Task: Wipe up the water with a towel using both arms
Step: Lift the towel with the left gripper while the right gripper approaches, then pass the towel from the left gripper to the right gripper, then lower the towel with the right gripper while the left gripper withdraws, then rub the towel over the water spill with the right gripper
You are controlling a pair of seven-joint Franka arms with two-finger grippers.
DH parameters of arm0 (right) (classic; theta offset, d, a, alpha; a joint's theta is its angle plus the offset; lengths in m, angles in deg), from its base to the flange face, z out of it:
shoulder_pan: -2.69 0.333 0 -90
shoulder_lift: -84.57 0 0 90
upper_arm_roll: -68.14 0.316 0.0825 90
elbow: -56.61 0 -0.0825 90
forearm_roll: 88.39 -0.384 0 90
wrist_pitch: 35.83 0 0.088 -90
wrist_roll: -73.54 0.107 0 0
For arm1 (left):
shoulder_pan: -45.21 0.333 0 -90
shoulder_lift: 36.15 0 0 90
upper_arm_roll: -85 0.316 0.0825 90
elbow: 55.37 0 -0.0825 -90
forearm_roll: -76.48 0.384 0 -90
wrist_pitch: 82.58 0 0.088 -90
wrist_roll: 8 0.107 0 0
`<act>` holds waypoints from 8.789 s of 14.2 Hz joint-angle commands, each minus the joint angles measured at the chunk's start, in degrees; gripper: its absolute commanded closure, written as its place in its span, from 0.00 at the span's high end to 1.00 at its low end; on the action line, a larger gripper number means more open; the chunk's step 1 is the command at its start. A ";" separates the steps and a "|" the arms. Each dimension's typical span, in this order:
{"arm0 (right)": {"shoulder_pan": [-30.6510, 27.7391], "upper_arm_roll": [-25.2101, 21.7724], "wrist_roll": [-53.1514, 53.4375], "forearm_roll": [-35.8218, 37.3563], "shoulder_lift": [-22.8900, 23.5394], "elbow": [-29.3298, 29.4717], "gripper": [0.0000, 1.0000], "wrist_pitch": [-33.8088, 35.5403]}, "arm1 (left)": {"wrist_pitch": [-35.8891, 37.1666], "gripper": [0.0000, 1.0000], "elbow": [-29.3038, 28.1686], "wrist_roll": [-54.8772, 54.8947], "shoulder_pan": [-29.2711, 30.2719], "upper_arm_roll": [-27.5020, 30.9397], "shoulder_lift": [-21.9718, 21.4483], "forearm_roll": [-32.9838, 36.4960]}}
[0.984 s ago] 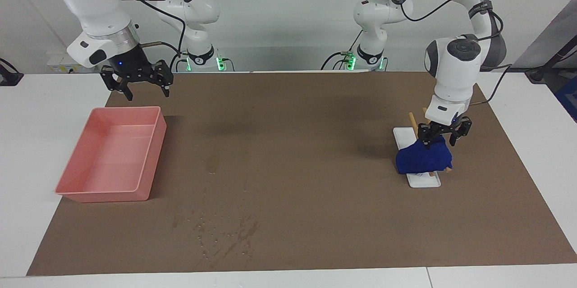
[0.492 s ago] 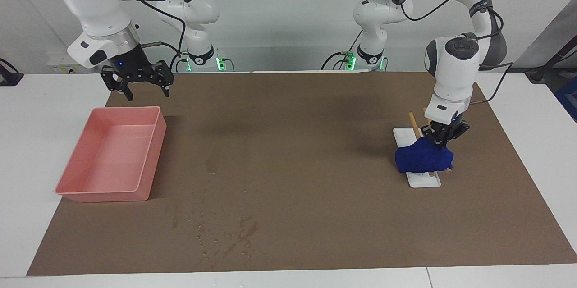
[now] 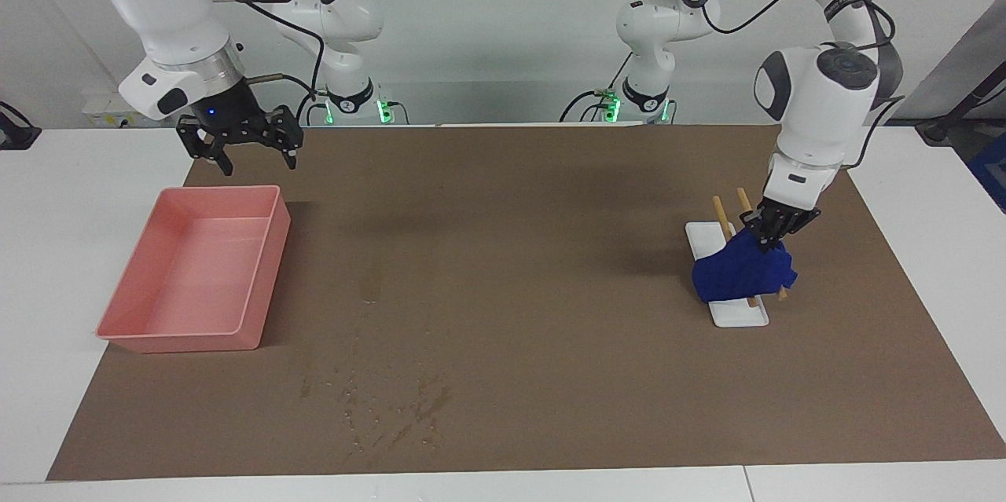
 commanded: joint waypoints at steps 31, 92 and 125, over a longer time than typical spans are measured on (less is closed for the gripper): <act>10.68 0.59 58.04 -54.23 -7.00 -20.77 1.00 -25.57 | -27.71 0.00 2.35 -104.20 -36.05 -1.62 -4.11 -48.45; 5.23 0.50 -1.30 -14.24 19.17 -22.56 0.00 -51.32 | 27.31 1.00 11.75 15.07 -4.50 2.60 -8.76 -6.17; 5.41 0.94 7.84 -12.92 18.67 -24.28 0.00 -39.46 | 38.47 1.00 15.18 19.47 -5.20 5.50 -9.12 -3.80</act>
